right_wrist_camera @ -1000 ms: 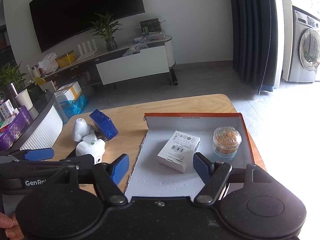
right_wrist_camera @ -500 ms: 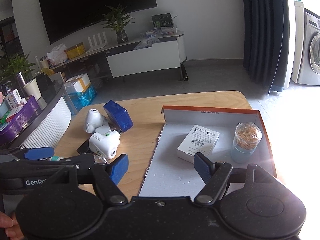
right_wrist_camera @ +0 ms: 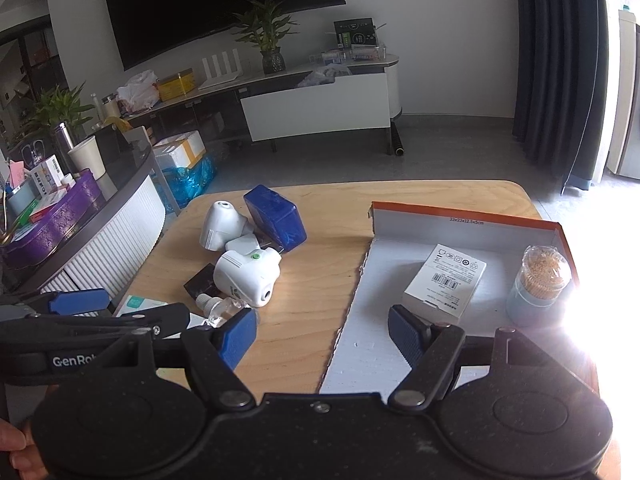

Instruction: Organize rigid objects

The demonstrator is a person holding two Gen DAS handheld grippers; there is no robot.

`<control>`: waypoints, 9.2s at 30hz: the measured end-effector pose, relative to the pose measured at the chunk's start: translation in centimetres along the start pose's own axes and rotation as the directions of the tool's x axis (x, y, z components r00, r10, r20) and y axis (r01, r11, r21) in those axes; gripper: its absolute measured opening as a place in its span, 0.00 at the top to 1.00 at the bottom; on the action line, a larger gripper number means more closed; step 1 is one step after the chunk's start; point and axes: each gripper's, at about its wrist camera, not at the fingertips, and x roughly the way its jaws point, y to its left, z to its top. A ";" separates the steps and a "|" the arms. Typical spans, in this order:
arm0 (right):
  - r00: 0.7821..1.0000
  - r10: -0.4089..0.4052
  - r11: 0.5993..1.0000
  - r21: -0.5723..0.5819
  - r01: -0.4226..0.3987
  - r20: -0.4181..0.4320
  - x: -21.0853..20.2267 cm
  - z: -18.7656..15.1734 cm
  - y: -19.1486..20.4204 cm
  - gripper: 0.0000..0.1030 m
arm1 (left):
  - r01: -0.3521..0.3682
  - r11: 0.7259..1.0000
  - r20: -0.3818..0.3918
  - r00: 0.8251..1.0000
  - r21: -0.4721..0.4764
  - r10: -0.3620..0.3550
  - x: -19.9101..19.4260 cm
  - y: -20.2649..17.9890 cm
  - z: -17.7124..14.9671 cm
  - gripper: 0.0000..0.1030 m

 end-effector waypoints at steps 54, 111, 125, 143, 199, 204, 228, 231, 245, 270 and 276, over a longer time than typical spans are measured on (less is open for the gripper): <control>0.989 0.085 0.993 -0.070 -0.094 -0.119 6.0 -1.6 5.8 0.15 | -0.121 0.989 -0.135 0.985 -0.091 0.108 6.7 8.7 -3.9 0.05; 0.999 0.032 0.999 -0.042 -0.031 0.038 4.2 0.8 5.0 0.19 | 0.007 0.996 0.067 0.998 -0.085 -0.001 1.3 5.0 -0.8 0.31; 0.997 0.021 0.999 -0.026 -0.019 0.071 -0.2 -0.8 3.4 0.19 | 0.027 0.999 0.088 0.996 -0.043 -0.023 -0.6 2.3 -0.7 0.31; 0.995 -0.005 1.000 -0.005 0.005 0.101 -3.0 -1.3 1.4 0.19 | 0.063 0.998 0.088 0.994 0.009 -0.063 -1.3 -0.2 -0.9 0.31; 0.983 -0.116 0.989 0.104 0.102 0.142 -5.8 -2.3 -4.8 0.19 | 0.186 0.975 0.033 0.981 0.122 -0.191 -0.7 -7.8 -1.8 0.31; 0.982 -0.125 0.987 0.117 0.109 0.140 -5.8 -2.4 -5.3 0.19 | 0.197 0.971 0.026 0.979 0.133 -0.202 -0.5 -8.5 -1.8 0.31; 0.974 -0.190 0.969 0.182 0.166 0.124 -6.3 -3.1 -9.1 0.19 | 0.260 0.950 -0.014 0.965 0.173 -0.261 0.6 -12.4 -1.7 0.31; 0.972 -0.198 0.967 0.189 0.173 0.124 -6.3 -3.1 -9.5 0.19 | 0.263 0.948 -0.019 0.964 0.179 -0.264 0.8 -12.8 -1.7 0.31; 0.971 -0.214 0.959 0.209 0.190 0.103 -5.6 -3.3 -10.9 0.19 | 0.266 0.944 -0.039 0.964 0.195 -0.263 1.4 -13.9 -1.8 0.31; 0.976 -0.217 0.957 0.202 0.208 0.025 -2.1 -3.4 -12.5 0.18 | 0.268 0.942 -0.088 0.963 0.200 -0.255 3.6 -14.8 -2.4 0.31; 0.976 -0.211 0.962 0.188 0.199 0.045 -1.6 -2.9 -12.9 0.21 | 0.264 0.943 -0.100 0.964 0.201 -0.248 4.3 -14.9 -2.4 0.31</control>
